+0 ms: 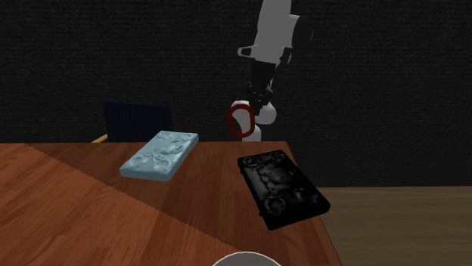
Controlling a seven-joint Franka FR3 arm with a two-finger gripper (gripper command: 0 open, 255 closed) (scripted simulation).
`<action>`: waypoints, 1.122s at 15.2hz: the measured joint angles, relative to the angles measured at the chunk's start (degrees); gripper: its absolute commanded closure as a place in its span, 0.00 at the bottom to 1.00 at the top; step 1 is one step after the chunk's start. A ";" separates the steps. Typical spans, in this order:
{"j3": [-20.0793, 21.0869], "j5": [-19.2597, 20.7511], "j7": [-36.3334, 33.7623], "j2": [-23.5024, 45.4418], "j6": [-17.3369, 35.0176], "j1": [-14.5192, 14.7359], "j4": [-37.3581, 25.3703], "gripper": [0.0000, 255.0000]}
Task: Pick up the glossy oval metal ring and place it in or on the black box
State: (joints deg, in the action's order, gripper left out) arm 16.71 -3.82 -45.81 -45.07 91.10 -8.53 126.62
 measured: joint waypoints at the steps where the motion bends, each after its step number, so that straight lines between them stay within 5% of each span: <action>1: 0.00 0.07 -0.03 0.35 -0.71 -0.08 -1.07 1.00; 7: 0.30 0.48 -0.35 3.11 -4.05 -0.68 -7.18 1.00; 17: 13.08 1.93 -12.36 21.29 -6.16 -3.07 -27.06 1.00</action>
State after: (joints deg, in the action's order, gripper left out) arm 29.78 -1.90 -58.17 -23.78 84.95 -11.60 99.56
